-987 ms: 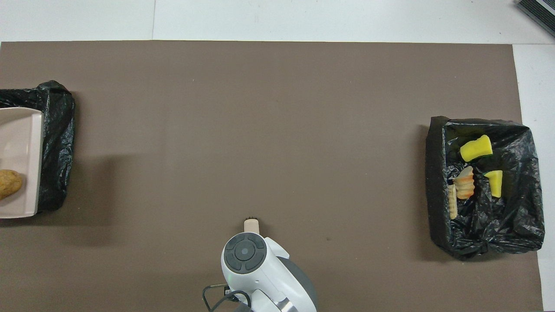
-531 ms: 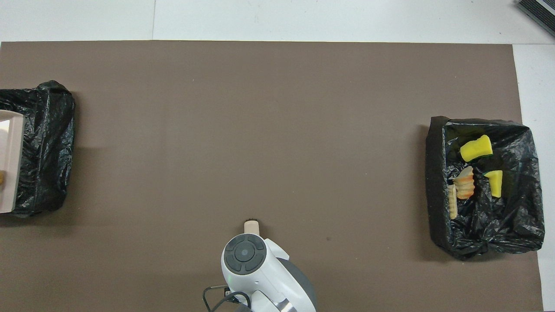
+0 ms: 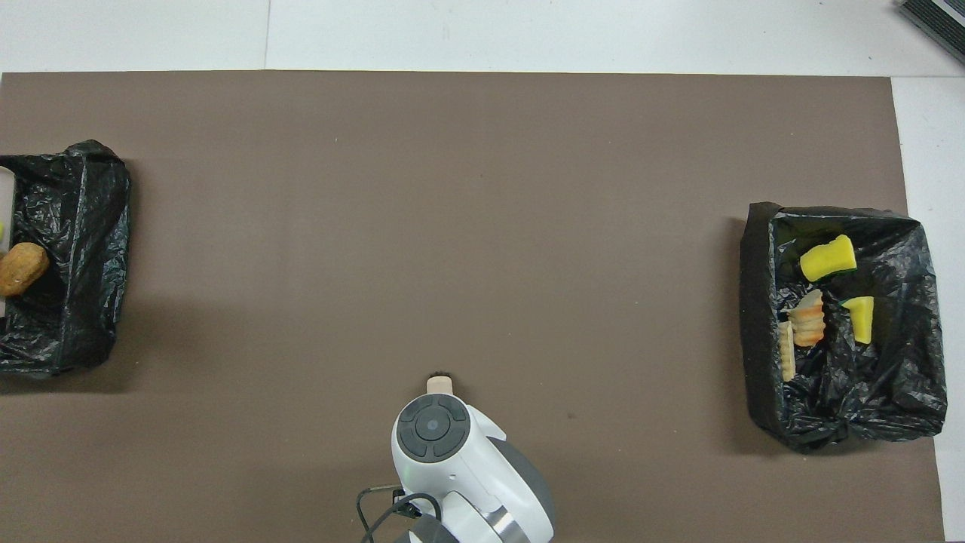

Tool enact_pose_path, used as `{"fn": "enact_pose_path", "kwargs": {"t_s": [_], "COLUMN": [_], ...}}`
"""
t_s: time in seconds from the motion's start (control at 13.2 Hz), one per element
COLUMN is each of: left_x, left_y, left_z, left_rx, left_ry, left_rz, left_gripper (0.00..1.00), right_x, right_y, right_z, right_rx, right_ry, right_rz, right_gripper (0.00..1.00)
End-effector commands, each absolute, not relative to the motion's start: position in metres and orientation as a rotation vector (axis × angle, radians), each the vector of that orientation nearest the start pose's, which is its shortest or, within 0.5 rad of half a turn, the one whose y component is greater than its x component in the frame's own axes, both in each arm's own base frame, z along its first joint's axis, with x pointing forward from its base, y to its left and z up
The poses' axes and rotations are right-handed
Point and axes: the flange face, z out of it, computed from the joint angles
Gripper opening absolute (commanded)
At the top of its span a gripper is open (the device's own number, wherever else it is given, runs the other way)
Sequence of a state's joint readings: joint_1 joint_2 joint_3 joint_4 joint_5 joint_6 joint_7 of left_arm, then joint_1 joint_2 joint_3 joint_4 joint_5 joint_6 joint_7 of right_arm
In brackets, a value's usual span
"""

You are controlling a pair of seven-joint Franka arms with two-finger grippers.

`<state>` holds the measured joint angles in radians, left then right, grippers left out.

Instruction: Sweep and dump trash in bin

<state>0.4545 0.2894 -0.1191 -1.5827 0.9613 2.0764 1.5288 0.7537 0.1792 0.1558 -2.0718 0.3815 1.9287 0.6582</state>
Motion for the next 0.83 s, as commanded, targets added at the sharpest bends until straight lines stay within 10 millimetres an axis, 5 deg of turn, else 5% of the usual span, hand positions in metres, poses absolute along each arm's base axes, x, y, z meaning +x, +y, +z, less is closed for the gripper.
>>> {"fn": "enact_pose_path", "kwargs": {"t_s": [0.0, 0.38, 0.53, 0.76], "left_x": [0.576, 0.552, 0.552, 0.54], "left_y": [0.252, 0.241, 0.214, 0.174], "left_z": [0.522, 0.575, 0.586, 0.593], "left_rx": [-1.558, -1.475, -1.483, -1.77], "left_ry": [1.594, 1.564, 1.562, 1.604], "left_rz": [0.851, 0.88, 0.885, 0.718], "left_gripper": [0.0, 0.0, 0.0, 0.0], "right_x": [0.321, 0.351, 0.365, 0.389], "right_y": [0.439, 0.424, 0.392, 0.321], "right_z": [0.33, 0.37, 0.41, 0.467], "right_rx": [-3.008, -2.966, -2.949, -2.971], "right_ry": [-0.084, -0.014, 0.049, 0.168], "right_rz": [0.757, 0.666, 0.649, 0.605], "right_gripper": [0.43, 0.62, 0.75, 1.0]}}
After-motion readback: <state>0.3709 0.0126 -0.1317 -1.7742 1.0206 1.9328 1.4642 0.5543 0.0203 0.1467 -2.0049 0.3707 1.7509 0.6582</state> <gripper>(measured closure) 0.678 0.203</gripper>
